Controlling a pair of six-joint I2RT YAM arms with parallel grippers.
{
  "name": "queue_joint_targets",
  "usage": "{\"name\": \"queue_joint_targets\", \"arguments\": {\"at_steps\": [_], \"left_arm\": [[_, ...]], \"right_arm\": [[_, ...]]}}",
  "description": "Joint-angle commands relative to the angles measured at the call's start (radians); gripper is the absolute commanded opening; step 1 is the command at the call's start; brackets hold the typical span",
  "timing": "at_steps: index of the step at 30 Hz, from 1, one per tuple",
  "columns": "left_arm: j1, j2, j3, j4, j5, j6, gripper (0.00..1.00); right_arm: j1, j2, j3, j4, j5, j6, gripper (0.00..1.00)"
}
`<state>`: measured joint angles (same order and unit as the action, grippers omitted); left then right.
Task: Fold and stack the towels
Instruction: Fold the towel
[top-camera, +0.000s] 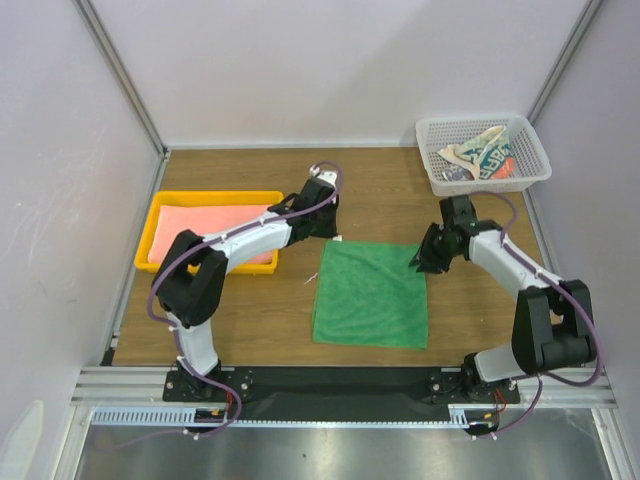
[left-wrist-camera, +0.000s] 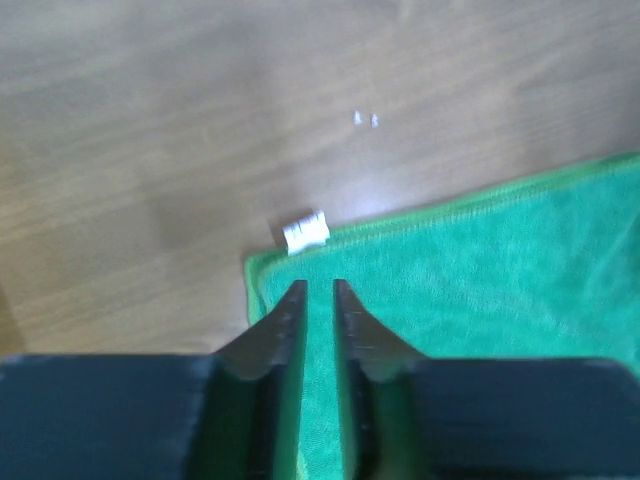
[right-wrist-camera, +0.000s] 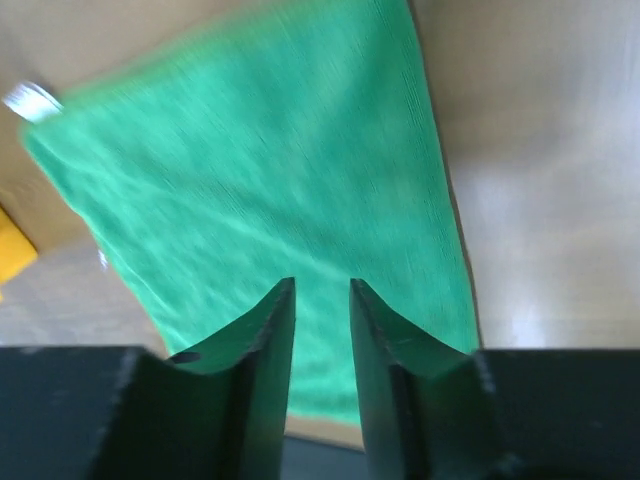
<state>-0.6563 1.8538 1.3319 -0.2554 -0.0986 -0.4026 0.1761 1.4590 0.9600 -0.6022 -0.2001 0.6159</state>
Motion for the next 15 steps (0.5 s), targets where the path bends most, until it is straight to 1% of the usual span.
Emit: {"name": "queue_joint_targets", "arguments": {"at_steps": [1, 2, 3, 6, 10, 15], "left_arm": [[-0.023, -0.051, -0.077, 0.085, 0.086, -0.073, 0.15], [-0.029, -0.047, -0.089, 0.088, 0.088, -0.084, 0.13], [-0.045, -0.041, -0.114, 0.090, 0.091, -0.091, 0.08], [-0.071, -0.048, -0.175, 0.093, 0.085, -0.123, 0.02], [-0.104, -0.080, -0.247, 0.101, 0.063, -0.151, 0.00], [-0.140, -0.102, -0.322, 0.085, 0.037, -0.169, 0.00]], "right_arm": [[0.020, -0.080, -0.069, 0.050, 0.060, 0.140, 0.31], [0.025, -0.078, -0.093, 0.058, 0.071, 0.143, 0.29], [0.026, -0.074, -0.102, 0.065, 0.073, 0.143, 0.28], [0.031, -0.025, -0.119, 0.111, 0.062, 0.134, 0.25], [0.036, 0.076, -0.093, 0.174, 0.051, 0.113, 0.21], [0.040, 0.227, 0.003, 0.173, 0.070, 0.065, 0.19]]}}
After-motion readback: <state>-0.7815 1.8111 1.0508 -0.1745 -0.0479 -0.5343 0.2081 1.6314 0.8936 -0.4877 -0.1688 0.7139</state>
